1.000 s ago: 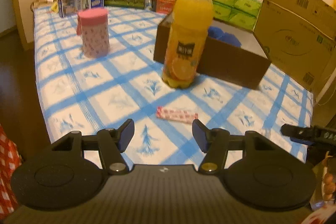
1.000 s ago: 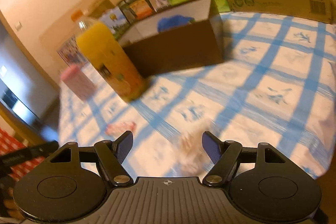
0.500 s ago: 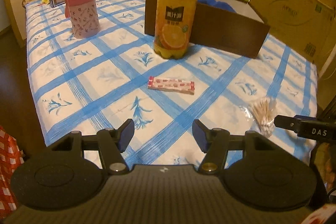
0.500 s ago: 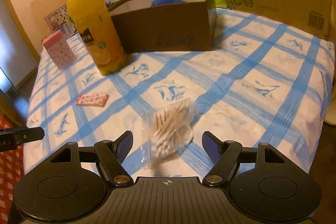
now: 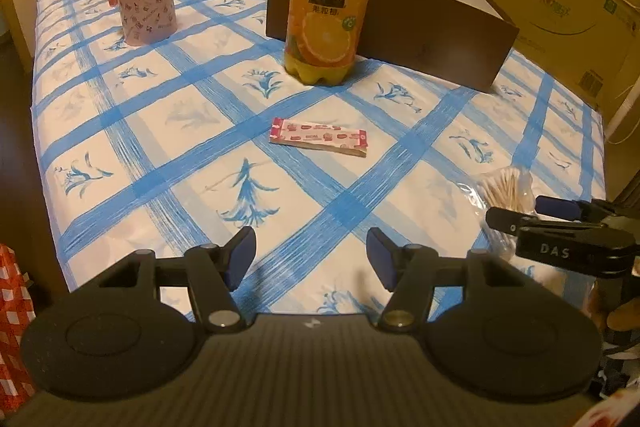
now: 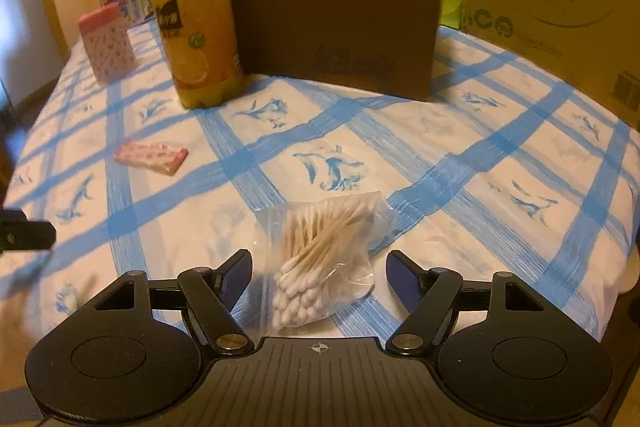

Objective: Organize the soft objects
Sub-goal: 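Grasp the cotton swab bag with the right gripper while the left gripper approaches the pink strip packet, then grasp the pink-and-white strip packet with the left gripper while the right gripper holds the swab bag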

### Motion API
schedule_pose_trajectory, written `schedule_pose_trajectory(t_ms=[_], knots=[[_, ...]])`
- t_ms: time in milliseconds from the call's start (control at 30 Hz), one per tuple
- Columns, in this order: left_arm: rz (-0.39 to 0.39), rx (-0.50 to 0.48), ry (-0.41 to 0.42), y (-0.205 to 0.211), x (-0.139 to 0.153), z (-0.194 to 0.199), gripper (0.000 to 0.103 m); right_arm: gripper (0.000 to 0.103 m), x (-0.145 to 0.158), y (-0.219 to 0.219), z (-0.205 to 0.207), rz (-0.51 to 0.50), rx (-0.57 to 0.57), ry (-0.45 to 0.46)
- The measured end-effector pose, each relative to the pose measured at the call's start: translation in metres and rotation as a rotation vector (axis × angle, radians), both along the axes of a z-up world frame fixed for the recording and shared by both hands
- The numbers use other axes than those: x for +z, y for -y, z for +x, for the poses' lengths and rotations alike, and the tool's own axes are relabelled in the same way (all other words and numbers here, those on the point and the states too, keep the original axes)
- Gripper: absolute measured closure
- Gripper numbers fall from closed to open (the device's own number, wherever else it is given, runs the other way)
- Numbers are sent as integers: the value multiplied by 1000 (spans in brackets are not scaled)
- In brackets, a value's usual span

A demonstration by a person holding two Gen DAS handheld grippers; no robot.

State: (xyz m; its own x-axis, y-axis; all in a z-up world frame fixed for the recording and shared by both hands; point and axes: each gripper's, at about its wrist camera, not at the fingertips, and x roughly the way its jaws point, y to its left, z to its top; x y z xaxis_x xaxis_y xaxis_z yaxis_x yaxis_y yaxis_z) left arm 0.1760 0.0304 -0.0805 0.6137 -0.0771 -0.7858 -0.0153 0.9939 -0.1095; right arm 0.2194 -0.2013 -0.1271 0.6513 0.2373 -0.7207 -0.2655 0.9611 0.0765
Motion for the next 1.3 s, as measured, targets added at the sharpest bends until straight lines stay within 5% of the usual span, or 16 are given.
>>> schedule_pose_trajectory(t_ms=[300, 467, 567, 1100, 1300], knots=[[10, -35, 29, 2, -1, 1, 45, 31, -12, -12, 0, -53, 57, 54], [57, -92, 78, 5, -3, 2, 44, 58, -13, -5, 5, -25, 55, 75], [110, -144, 111, 6, -6, 6, 44, 61, -13, 1, 9, 4, 40, 77], [370, -491, 164, 5, -49, 81, 43, 61, -16, 16, 15, 64, -6, 104], [346, -610, 166, 2, -52, 109, 39, 61, -17, 21, 20, 83, -21, 110]])
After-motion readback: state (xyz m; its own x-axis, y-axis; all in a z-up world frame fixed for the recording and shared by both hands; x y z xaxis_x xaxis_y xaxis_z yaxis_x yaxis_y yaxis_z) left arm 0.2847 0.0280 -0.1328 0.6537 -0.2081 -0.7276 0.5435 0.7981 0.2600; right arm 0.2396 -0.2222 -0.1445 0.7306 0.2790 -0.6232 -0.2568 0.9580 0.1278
